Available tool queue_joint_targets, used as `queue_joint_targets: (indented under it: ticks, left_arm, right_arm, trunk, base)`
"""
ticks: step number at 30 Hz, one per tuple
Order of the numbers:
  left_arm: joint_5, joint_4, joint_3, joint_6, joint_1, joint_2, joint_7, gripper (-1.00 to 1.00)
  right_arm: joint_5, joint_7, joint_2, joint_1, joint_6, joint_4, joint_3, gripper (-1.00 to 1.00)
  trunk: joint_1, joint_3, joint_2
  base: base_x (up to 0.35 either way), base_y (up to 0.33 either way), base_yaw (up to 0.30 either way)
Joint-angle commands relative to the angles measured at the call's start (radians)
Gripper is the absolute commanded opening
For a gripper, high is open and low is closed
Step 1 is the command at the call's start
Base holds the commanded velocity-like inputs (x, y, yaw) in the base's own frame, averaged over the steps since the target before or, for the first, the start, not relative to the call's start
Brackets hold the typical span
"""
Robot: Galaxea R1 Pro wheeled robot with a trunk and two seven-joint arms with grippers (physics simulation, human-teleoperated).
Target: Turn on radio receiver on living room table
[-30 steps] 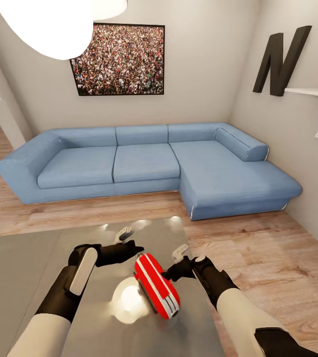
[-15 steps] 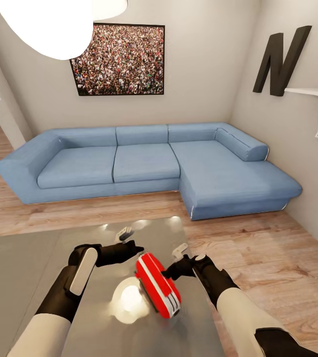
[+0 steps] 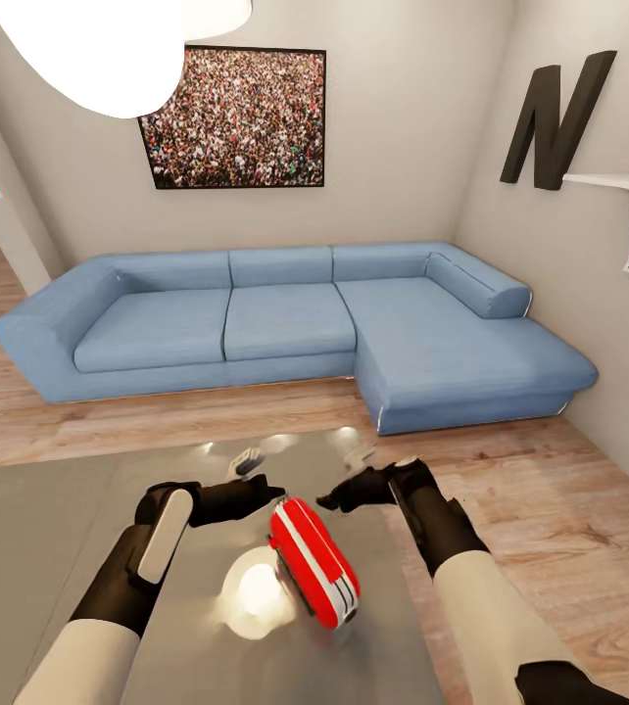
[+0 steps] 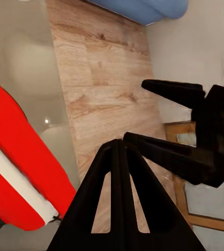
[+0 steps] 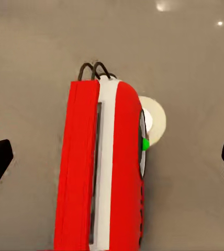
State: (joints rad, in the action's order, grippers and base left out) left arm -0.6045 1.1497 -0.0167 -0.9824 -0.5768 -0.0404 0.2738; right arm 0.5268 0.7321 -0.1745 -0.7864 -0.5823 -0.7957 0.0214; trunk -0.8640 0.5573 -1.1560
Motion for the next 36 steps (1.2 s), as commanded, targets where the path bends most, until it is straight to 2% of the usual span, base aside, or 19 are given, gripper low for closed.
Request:
queue_joint_targets:
  ticks: [1,3,6,11,13,15,18,21,26,36]
  left_arm:
    - [0.0,0.0,0.0,0.0,0.0,0.0,0.0,-1.0]
    - [0.0,0.002,0.0,-0.001,0.0,0.002,0.001,-1.0]
    - [0.0,0.006,0.0,-0.001,0.0,0.003,0.001,-1.0]
    - [0.002,0.01,0.0,-0.001,0.0,0.004,0.002,-1.0]
    - [0.006,0.012,0.0,-0.001,0.0,0.005,0.002,-1.0]
    - [0.016,0.014,0.0,-0.002,0.0,0.006,0.002,-1.0]
    - [0.043,0.014,0.0,-0.002,0.0,0.017,0.002,-1.0]
    - [0.052,0.015,0.0,-0.002,0.0,0.021,0.002,-1.0]
    - [0.059,0.017,-0.001,-0.004,0.0,0.021,0.003,-1.0]
    - [0.068,0.018,-0.002,-0.007,0.0,0.021,0.004,-1.0]
  right_arm:
    - [0.003,0.017,0.0,0.001,-0.03,-0.039,-0.001,1.0]
    - [0.008,0.063,0.0,0.008,-0.109,-0.143,-0.001,1.0]
    - [0.01,0.107,0.0,0.006,-0.187,-0.242,-0.003,1.0]
    - [0.009,0.142,0.0,0.003,-0.274,-0.406,-0.006,1.0]
    - [0.009,0.147,0.02,0.01,-0.295,-0.452,-0.008,1.0]
    - [0.009,0.148,0.042,0.021,-0.303,-0.468,-0.008,1.0]
    - [0.006,0.155,0.105,0.045,-0.309,-0.484,-0.008,1.0]
    - [0.004,0.161,0.132,0.052,-0.311,-0.487,-0.008,1.0]
    - [0.006,0.162,0.138,0.054,-0.311,-0.488,-0.008,1.0]
    - [0.011,0.162,0.141,0.055,-0.311,-0.488,-0.006,1.0]
  trunk:
    - [0.0,0.0,0.0]
    - [0.0,0.0,0.0]
    - [0.0,0.0,0.0]
    - [0.0,0.0,0.0]
    - [0.0,0.0,0.0]
    - [0.0,0.0,0.0]
    - [0.0,0.0,0.0]
    - [0.0,0.0,0.0]
    - [0.0,0.0,0.0]
    - [0.0,0.0,0.0]
  base:
    - [0.0,0.0,0.0]
    - [0.0,0.0,0.0]
    - [0.0,0.0,0.0]
    - [0.0,0.0,0.0]
    - [0.0,0.0,0.0]
    - [0.0,0.0,0.0]
    - [0.0,0.0,0.0]
    - [0.0,0.0,0.0]
    - [-0.144,0.0,0.0]
    - [-0.318,0.0,0.0]
